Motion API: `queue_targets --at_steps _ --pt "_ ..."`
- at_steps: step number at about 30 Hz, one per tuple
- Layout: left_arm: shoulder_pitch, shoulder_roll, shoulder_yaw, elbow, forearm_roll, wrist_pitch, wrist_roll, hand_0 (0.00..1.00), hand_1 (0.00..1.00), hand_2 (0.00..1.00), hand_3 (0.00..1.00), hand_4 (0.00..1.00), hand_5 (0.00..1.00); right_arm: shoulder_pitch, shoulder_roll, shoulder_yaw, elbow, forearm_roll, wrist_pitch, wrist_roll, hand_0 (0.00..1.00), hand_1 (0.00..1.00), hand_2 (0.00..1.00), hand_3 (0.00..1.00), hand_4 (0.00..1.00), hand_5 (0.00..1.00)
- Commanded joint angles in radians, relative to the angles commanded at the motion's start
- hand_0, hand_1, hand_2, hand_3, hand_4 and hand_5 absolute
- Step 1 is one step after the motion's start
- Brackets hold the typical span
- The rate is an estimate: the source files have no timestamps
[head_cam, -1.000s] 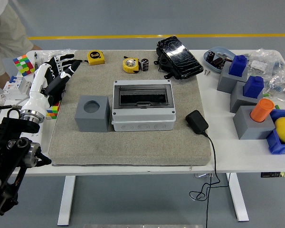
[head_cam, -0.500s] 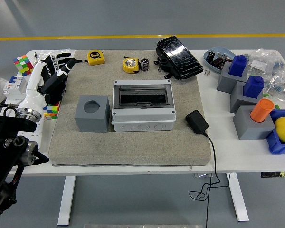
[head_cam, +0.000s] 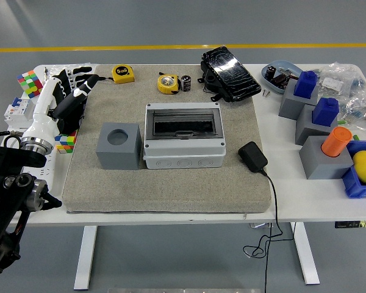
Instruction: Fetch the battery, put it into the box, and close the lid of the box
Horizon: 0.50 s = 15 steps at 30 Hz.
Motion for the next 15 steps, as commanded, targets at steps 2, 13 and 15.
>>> queue_targets --at_steps 2,13,15 --pt "0.002 0.001 -0.001 -0.002 -0.001 0.000 0.000 0.700 0.710 0.658 0.667 0.987 0.536 -0.001 0.000 0.002 0.000 -0.001 0.000 0.000 0.566 0.602 0.590 0.545 0.929 0.475" --pt "0.001 -0.006 -0.008 -0.003 0.002 -0.003 0.002 0.702 0.708 0.655 0.663 0.986 0.535 0.000 -0.001 0.005 0.002 -0.004 0.001 -0.002 0.565 0.603 0.592 0.546 0.928 0.482" --pt "-0.001 -0.006 -0.009 -0.003 0.001 -0.002 0.001 0.703 0.709 0.656 0.663 0.985 0.536 0.001 -0.003 0.003 0.001 -0.002 0.000 -0.002 0.565 0.603 0.592 0.547 0.928 0.483"
